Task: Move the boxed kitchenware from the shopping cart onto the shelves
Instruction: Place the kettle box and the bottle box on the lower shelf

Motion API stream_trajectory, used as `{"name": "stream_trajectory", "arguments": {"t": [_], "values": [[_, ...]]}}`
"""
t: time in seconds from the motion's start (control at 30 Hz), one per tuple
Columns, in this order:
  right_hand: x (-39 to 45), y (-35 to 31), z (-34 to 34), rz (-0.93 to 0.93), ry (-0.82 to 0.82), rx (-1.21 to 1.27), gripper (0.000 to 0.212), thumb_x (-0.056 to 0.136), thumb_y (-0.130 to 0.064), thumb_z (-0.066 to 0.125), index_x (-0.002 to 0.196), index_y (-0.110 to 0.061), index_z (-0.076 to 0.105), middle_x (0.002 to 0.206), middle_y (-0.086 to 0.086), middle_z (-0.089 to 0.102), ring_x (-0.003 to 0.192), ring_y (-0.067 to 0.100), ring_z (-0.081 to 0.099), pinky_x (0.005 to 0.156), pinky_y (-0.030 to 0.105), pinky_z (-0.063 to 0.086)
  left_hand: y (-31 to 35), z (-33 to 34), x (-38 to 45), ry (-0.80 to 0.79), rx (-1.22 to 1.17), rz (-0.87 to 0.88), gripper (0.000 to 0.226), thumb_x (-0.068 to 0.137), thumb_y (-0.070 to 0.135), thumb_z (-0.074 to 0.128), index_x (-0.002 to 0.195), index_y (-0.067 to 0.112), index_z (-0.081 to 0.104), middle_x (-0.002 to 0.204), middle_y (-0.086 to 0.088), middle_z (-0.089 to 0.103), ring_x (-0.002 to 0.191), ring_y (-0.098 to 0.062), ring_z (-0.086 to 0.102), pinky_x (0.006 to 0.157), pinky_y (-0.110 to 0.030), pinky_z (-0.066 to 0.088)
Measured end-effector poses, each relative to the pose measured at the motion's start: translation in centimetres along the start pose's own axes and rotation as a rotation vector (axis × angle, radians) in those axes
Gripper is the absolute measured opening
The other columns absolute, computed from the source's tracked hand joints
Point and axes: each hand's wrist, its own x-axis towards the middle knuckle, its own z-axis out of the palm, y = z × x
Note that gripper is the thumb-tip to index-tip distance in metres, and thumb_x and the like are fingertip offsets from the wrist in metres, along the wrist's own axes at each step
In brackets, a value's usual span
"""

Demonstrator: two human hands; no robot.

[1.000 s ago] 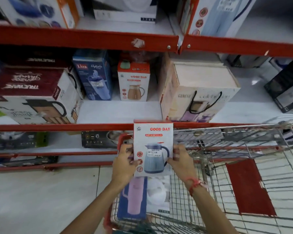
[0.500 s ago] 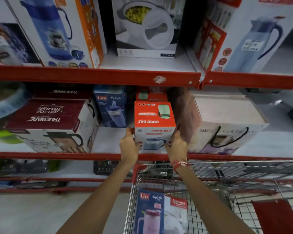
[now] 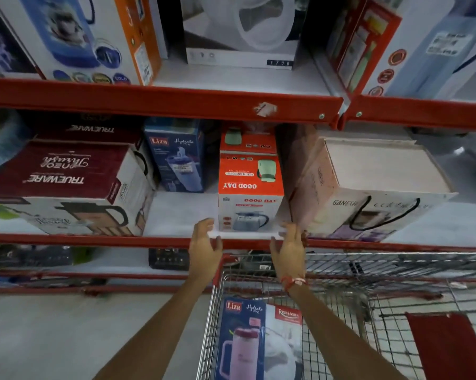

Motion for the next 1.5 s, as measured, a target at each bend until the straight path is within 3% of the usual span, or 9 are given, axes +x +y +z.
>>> {"name": "stream_trajectory", "arguments": {"t": [0.1, 0.2, 0.3, 0.4, 0.57, 0.8, 0.93, 1.13, 1.5], "values": [[-5.5, 2.8, 1.7, 0.110, -0.037, 0.017, 0.041, 0.085, -0.005, 0.063, 0.124, -0.005, 0.049, 0.129, 0.017, 0.047, 0.089, 0.025, 0.062, 0.074, 0.033, 0.059, -2.8, 1.1, -5.1, -0.120, 0.037, -0.041, 0.026, 0.084, 0.001, 0.061, 0.109, 0.006, 0.057, 0.101, -0.006, 0.063, 0.086, -0.020, 0.065, 0.075, -0.023, 0.057], [-10.8, 5.3, 3.0, 0.520, -0.272, 0.129, 0.057, 0.087, -0.016, 0.065, 0.136, -0.005, 0.038, 0.138, 0.020, 0.041, 0.113, 0.037, 0.055, 0.094, 0.039, 0.052, -5.0, 2.4, -10.6, -0.387, 0.011, -0.217, 0.033, 0.086, -0.001, 0.059, 0.117, 0.006, 0.054, 0.104, -0.009, 0.064, 0.084, -0.020, 0.065, 0.063, -0.016, 0.055], [-14.4, 6.5, 3.0, 1.012, -0.655, 0.267, 0.070, 0.091, -0.043, 0.055, 0.146, -0.011, 0.026, 0.147, 0.018, 0.037, 0.127, 0.039, 0.045, 0.091, 0.045, 0.048, -6.4, 3.7, -15.1, -0.481, 0.026, -0.366, 0.060, 0.086, -0.002, 0.058, 0.140, 0.002, 0.033, 0.139, -0.012, 0.044, 0.094, -0.015, 0.059, 0.067, -0.010, 0.054], [-16.5, 7.2, 2.8, 1.108, -0.854, 0.337, 0.063, 0.094, -0.050, 0.043, 0.145, -0.017, 0.030, 0.149, 0.014, 0.036, 0.130, 0.040, 0.042, 0.091, 0.048, 0.047, -7.2, 4.4, -17.5, -0.518, 0.065, -0.435, 0.078, 0.088, 0.000, 0.055, 0.149, 0.002, 0.007, 0.153, -0.019, 0.021, 0.115, -0.027, 0.056, 0.088, -0.032, 0.056], [-17.2, 6.0, 2.5, 1.005, -0.877, 0.337, 0.045, 0.097, -0.037, 0.041, 0.138, -0.016, 0.042, 0.137, 0.017, 0.051, 0.122, 0.041, 0.050, 0.096, 0.057, 0.045, -7.1, 3.8, -18.6, -0.562, 0.033, -0.618, 0.060, 0.095, 0.005, 0.046, 0.147, 0.008, 0.016, 0.121, -0.023, 0.061, 0.098, -0.034, 0.066, 0.077, -0.039, 0.058], [-14.9, 2.6, -3.4, 0.716, -0.818, 0.333, 0.045, 0.091, -0.020, 0.057, 0.135, -0.023, 0.046, 0.129, 0.011, 0.061, 0.116, 0.034, 0.059, 0.090, 0.051, 0.054, -3.9, -1.4, -15.8, -0.547, -0.237, -0.462, 0.062, 0.087, -0.007, 0.053, 0.141, 0.019, 0.037, 0.132, -0.010, 0.058, 0.104, -0.020, 0.062, 0.081, -0.037, 0.057], [-14.1, 0.2, -6.9, 0.572, -0.772, 0.437, 0.044, 0.094, -0.010, 0.055, 0.135, -0.024, 0.047, 0.124, 0.011, 0.065, 0.112, 0.031, 0.062, 0.089, 0.047, 0.056, -2.5, -4.8, -14.7, -0.552, -0.445, -0.435, 0.063, 0.086, -0.004, 0.059, 0.138, 0.025, 0.040, 0.115, 0.003, 0.063, 0.094, -0.004, 0.061, 0.061, -0.022, 0.057], [-13.4, -3.2, -6.8, 0.492, -0.710, 0.388, 0.041, 0.089, -0.005, 0.060, 0.127, -0.013, 0.047, 0.128, 0.013, 0.062, 0.113, 0.032, 0.062, 0.087, 0.052, 0.056, -1.8, -8.2, -13.6, -0.483, -0.438, -0.345, 0.052, 0.083, -0.006, 0.062, 0.127, 0.019, 0.047, 0.120, -0.002, 0.063, 0.105, -0.018, 0.064, 0.067, -0.023, 0.058], [-4.9, -15.2, -5.5, 0.007, -0.521, 0.224, 0.046, 0.074, -0.020, 0.079, 0.106, -0.017, 0.047, 0.121, 0.006, 0.065, 0.111, 0.023, 0.063, 0.091, 0.047, 0.055, -0.2, -17.4, -5.0, -0.242, -0.367, -0.094, 0.058, 0.068, 0.002, 0.080, 0.096, 0.042, 0.049, 0.101, 0.023, 0.065, 0.094, 0.006, 0.065, 0.060, -0.012, 0.056]]}}
